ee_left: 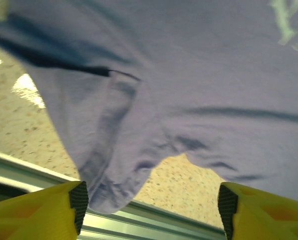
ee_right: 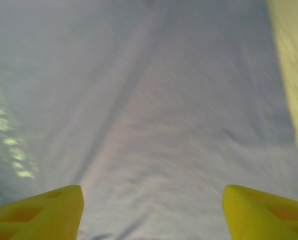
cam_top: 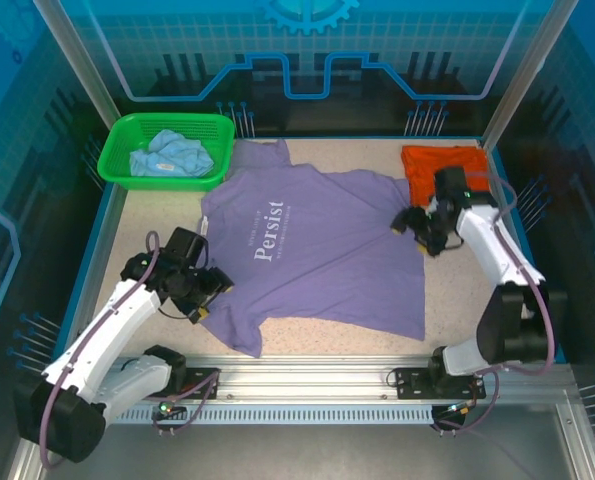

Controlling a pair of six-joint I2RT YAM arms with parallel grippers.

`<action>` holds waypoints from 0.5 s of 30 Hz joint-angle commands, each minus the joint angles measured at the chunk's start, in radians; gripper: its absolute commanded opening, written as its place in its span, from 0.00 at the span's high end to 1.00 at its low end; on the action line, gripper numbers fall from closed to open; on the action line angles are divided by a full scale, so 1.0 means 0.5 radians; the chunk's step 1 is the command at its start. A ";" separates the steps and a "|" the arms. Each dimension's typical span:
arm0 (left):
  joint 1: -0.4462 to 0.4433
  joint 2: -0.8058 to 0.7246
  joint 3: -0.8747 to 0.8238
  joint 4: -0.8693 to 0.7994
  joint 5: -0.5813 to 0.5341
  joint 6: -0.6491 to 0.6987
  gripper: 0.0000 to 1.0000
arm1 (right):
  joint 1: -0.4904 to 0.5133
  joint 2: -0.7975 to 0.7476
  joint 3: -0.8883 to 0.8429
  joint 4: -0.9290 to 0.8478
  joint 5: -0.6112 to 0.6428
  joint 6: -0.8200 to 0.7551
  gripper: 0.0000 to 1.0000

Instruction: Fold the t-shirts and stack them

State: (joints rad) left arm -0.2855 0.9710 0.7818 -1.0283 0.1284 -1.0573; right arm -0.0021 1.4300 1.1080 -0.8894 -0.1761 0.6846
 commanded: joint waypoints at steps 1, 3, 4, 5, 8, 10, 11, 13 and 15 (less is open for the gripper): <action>0.031 0.030 -0.061 -0.013 -0.045 -0.191 0.32 | -0.105 -0.137 -0.361 -0.080 0.066 0.088 0.30; 0.020 0.133 -0.025 -0.010 -0.110 -0.247 0.34 | -0.158 -0.224 -0.499 -0.127 0.077 0.105 0.31; 0.003 0.212 0.005 -0.001 -0.145 -0.239 0.34 | -0.173 -0.274 -0.567 -0.137 0.073 0.117 0.31; -0.018 0.293 0.044 0.006 -0.188 -0.219 0.34 | -0.183 -0.323 -0.617 -0.154 0.081 0.151 0.32; -0.107 0.538 0.158 0.031 -0.251 -0.156 0.35 | -0.188 -0.476 -0.777 -0.158 0.089 0.234 0.35; -0.181 0.672 0.221 0.043 -0.284 -0.150 0.37 | -0.192 -0.555 -0.852 -0.152 0.084 0.258 0.37; -0.214 0.731 0.240 0.068 -0.285 -0.135 0.39 | -0.195 -0.583 -0.882 -0.154 0.081 0.262 0.37; -0.277 0.824 0.264 0.080 -0.353 -0.116 0.41 | -0.195 -0.616 -0.911 -0.154 0.073 0.256 0.37; -0.310 0.886 0.245 0.121 -0.388 -0.086 0.43 | -0.198 -0.630 -0.927 -0.160 0.076 0.235 0.38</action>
State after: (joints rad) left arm -0.4194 1.3804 0.8917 -0.9726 -0.0059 -1.1194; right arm -0.0864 1.1301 0.6617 -0.9531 -0.1387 0.7864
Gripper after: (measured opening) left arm 0.575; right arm 0.626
